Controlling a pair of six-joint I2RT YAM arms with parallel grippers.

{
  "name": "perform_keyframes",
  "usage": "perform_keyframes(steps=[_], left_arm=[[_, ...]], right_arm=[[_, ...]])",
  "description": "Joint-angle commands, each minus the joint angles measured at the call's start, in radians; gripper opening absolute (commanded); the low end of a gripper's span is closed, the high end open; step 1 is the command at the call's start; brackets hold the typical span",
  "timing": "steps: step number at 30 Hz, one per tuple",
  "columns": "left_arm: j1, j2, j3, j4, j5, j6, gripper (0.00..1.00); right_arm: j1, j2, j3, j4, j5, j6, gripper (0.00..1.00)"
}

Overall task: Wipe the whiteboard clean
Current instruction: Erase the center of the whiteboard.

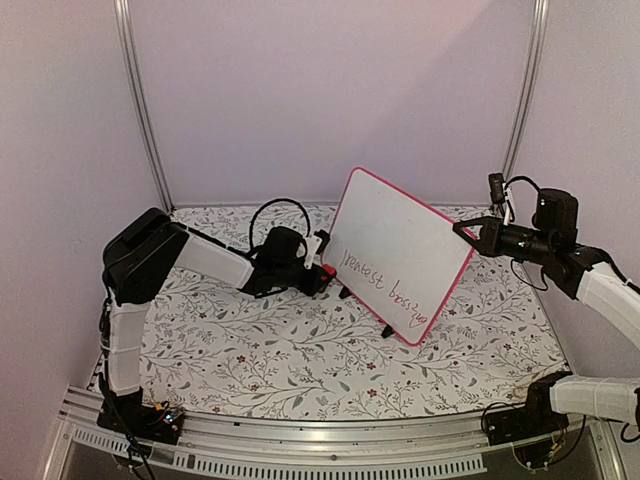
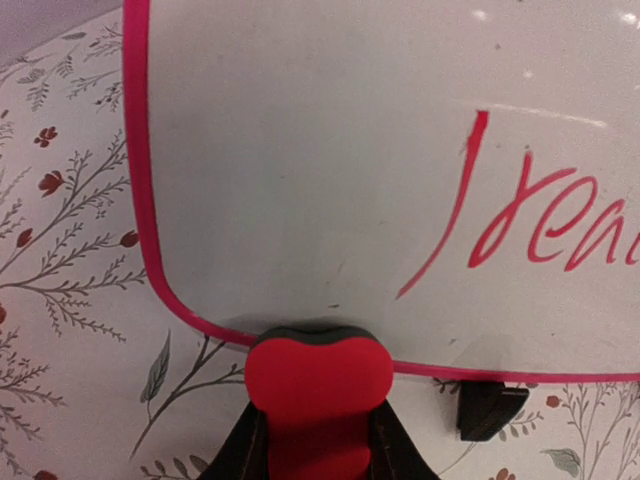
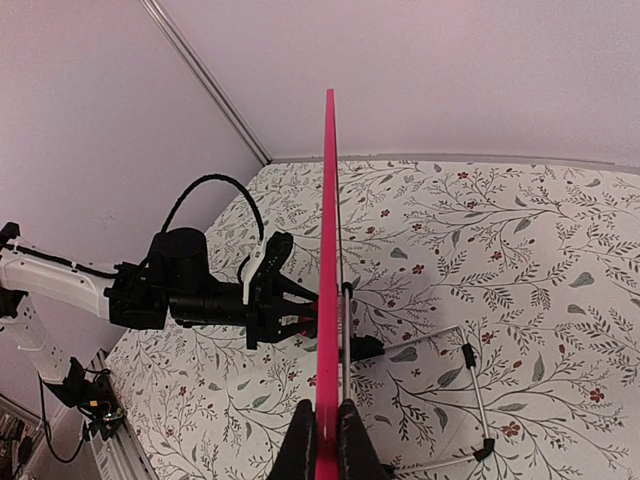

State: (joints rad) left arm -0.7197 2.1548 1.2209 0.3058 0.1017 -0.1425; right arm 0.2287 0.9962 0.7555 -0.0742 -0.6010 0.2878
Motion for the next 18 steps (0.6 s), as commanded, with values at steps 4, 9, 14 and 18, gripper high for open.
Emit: perform_keyframes(steps=[4, 9, 14, 18], left_arm=[[-0.005, -0.002, 0.022, -0.005, 0.052, 0.019, 0.00], [-0.022, -0.028, 0.062, 0.006, 0.083, 0.046, 0.00], [-0.035, -0.029, 0.116, -0.013, 0.070, 0.064, 0.00], [-0.035, -0.024, 0.156, -0.031, 0.045, 0.073, 0.00]], right_arm=[[0.026, 0.013, -0.033, -0.082, -0.108, -0.039, 0.00], [0.025, 0.014, -0.032, -0.084, -0.108, -0.041, 0.00], [0.024, 0.015, -0.031, -0.084, -0.110, -0.040, 0.00], [0.025, 0.013, -0.031, -0.084, -0.111, -0.040, 0.00]])
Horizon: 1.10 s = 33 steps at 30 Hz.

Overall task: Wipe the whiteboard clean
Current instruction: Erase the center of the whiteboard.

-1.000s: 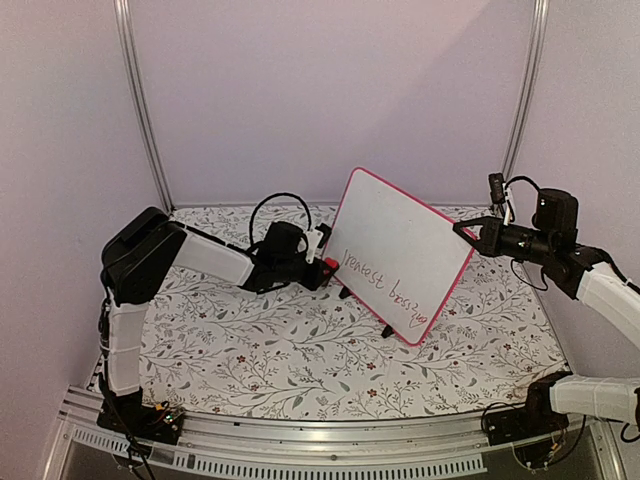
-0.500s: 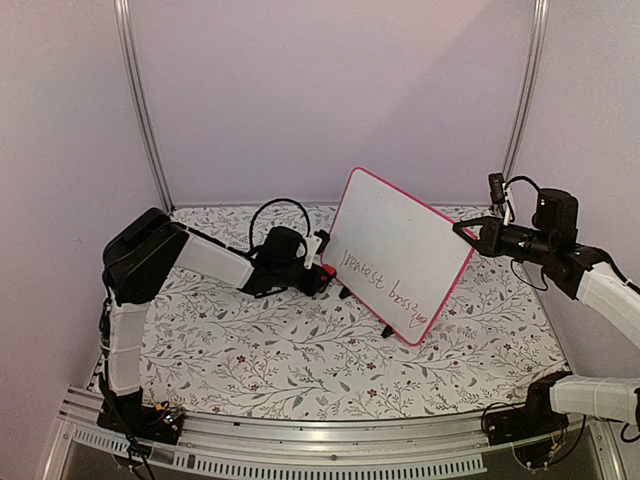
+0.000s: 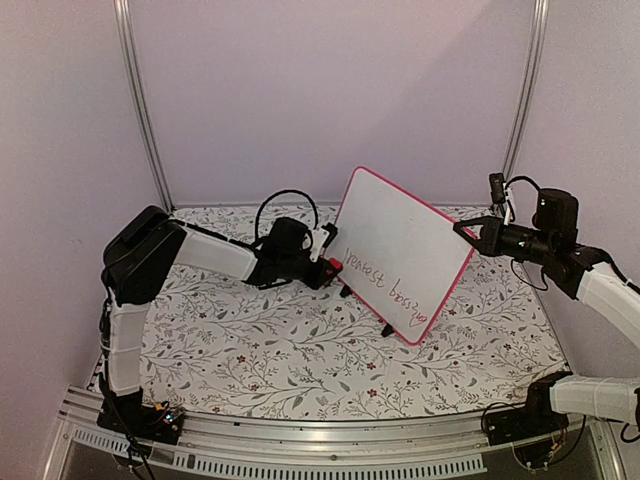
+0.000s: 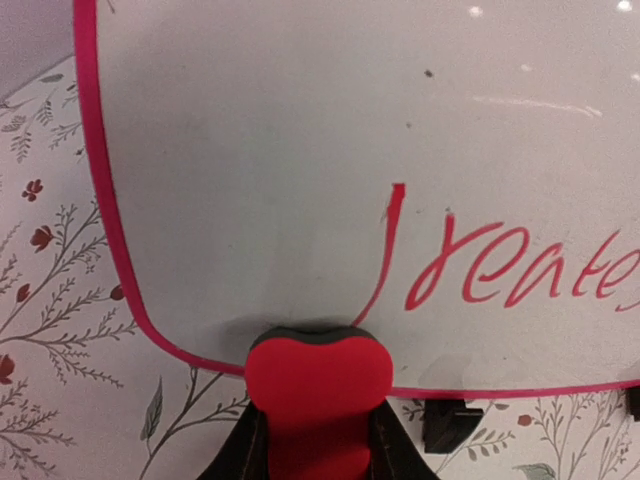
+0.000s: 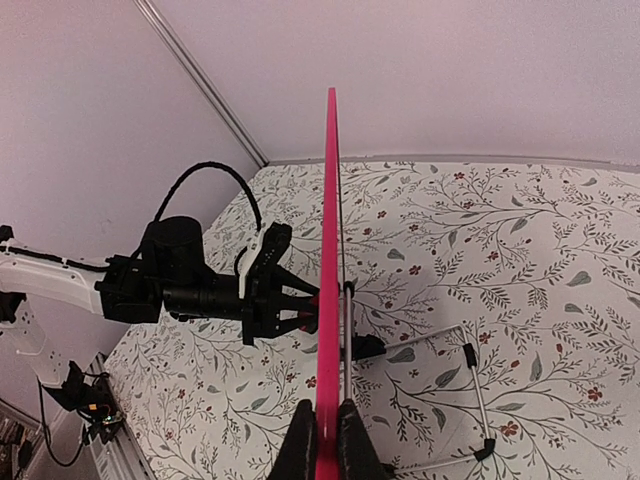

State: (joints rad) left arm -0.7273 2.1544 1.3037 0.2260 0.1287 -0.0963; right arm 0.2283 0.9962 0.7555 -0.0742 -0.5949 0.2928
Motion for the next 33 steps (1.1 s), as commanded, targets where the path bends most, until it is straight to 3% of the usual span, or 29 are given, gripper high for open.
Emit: perform_keyframes(steps=[1, 27, 33], left_arm=[[-0.028, -0.026, 0.076, 0.050, 0.013, 0.029, 0.00], [-0.028, -0.065, 0.129, 0.068, 0.028, 0.051, 0.00], [-0.033, -0.064, 0.084, 0.090, 0.057, 0.042, 0.00]], right_arm=[[0.025, 0.014, -0.031, -0.084, -0.117, -0.045, 0.00], [0.025, 0.021, -0.028, -0.084, -0.118, -0.046, 0.00], [0.026, 0.018, -0.030, -0.084, -0.116, -0.044, 0.00]])
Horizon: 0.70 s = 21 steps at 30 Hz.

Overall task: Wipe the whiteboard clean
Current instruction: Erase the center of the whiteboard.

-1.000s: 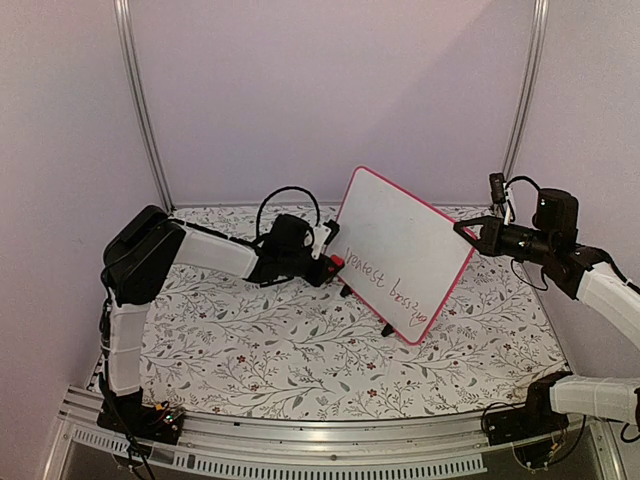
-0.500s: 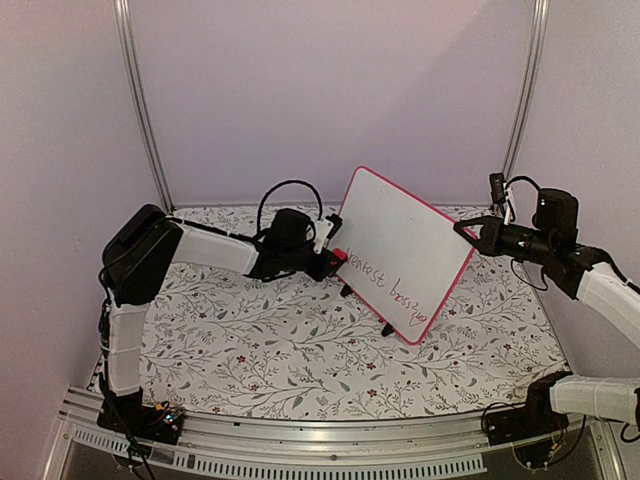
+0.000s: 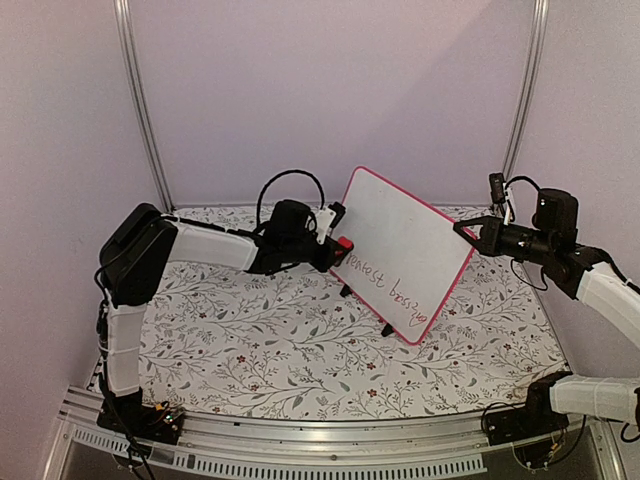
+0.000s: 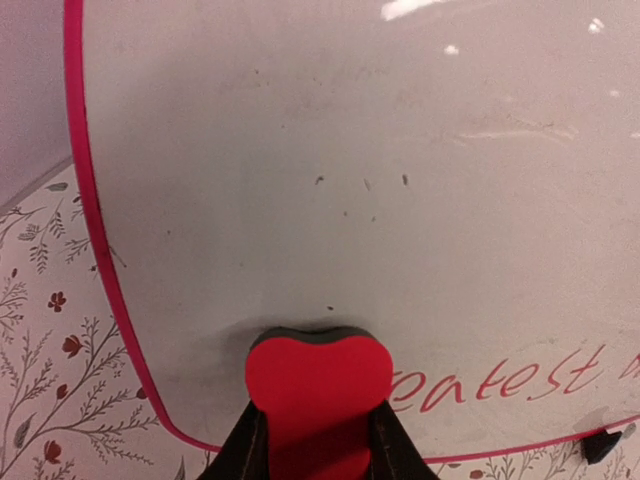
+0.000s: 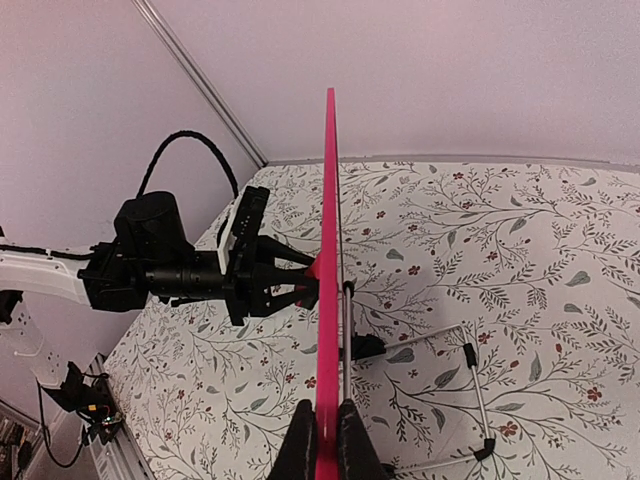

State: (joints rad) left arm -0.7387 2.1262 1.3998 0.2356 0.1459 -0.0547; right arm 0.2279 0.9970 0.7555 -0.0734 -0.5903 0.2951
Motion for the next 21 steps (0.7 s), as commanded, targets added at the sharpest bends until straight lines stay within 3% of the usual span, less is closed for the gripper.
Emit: perform_keyframes(steps=[1, 10, 21], left_arm=[[-0.023, -0.037, -0.025, 0.085, 0.049, -0.004, 0.00], [-0.032, -0.022, -0.165, 0.126, 0.053, -0.032, 0.00], [-0.003, 0.011, -0.168, 0.122, 0.011, -0.057, 0.00]], right_arm=[[0.026, 0.017, -0.030, -0.085, -0.120, -0.048, 0.00], [0.026, 0.015, -0.030, -0.085, -0.118, -0.049, 0.00], [0.026, 0.008, -0.033, -0.086, -0.118, -0.048, 0.00]])
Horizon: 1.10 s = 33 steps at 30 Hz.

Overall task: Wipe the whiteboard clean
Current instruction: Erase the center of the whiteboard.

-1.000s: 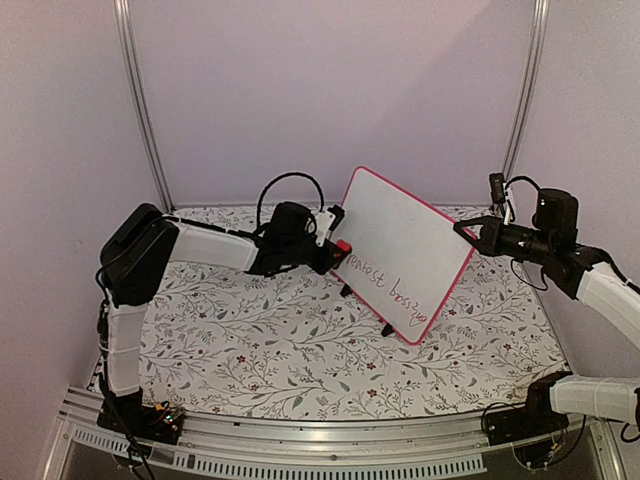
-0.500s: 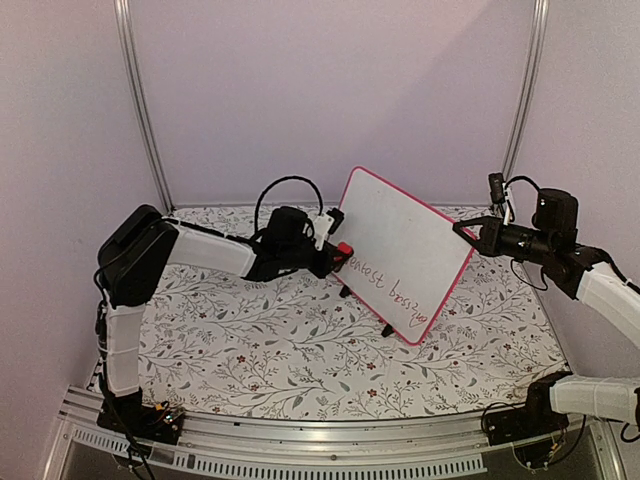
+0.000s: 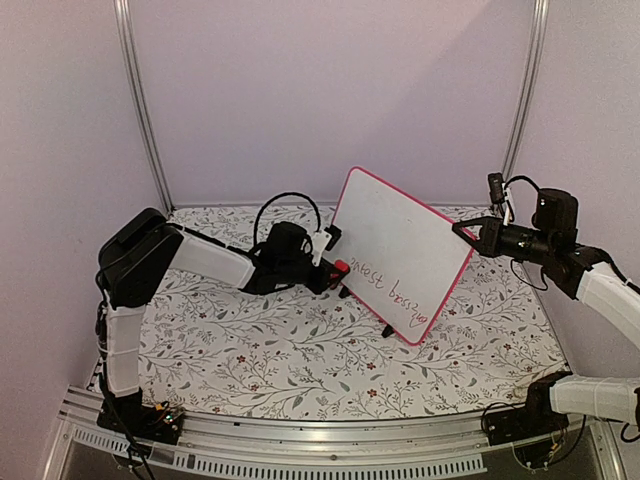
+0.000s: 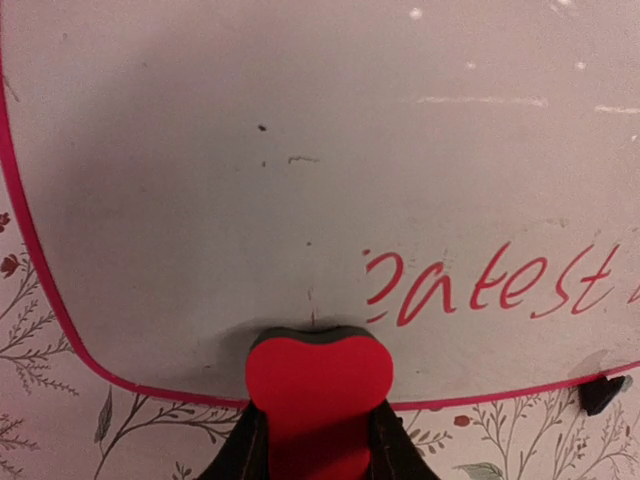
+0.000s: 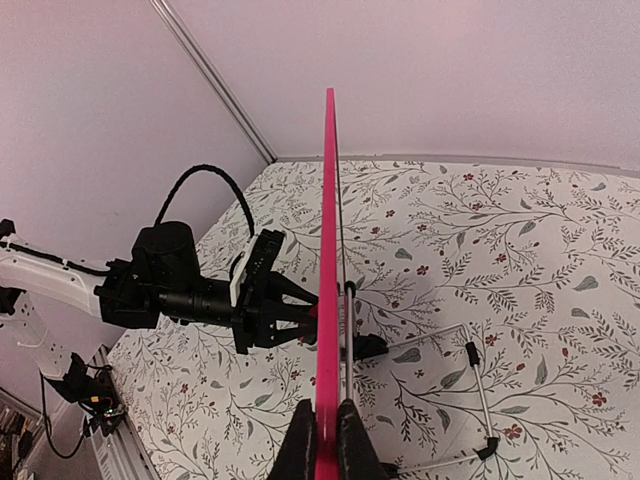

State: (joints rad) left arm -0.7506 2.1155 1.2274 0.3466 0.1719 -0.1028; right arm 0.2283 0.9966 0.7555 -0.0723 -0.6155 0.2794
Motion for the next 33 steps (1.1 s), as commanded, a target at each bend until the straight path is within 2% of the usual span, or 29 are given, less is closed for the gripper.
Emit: perform_keyframes(steps=[1, 19, 33], left_arm=[[0.010, 0.019, 0.010, 0.011, -0.011, -0.007, 0.00], [0.011, -0.049, 0.108, 0.060, 0.088, 0.004, 0.00], [0.015, 0.028, 0.022, 0.038, 0.037, 0.016, 0.00]], right_arm=[[0.025, 0.009, -0.033, -0.087, -0.092, -0.032, 0.00], [0.025, 0.013, -0.034, -0.086, -0.093, -0.032, 0.00], [0.026, 0.008, -0.035, -0.086, -0.092, -0.031, 0.00]])
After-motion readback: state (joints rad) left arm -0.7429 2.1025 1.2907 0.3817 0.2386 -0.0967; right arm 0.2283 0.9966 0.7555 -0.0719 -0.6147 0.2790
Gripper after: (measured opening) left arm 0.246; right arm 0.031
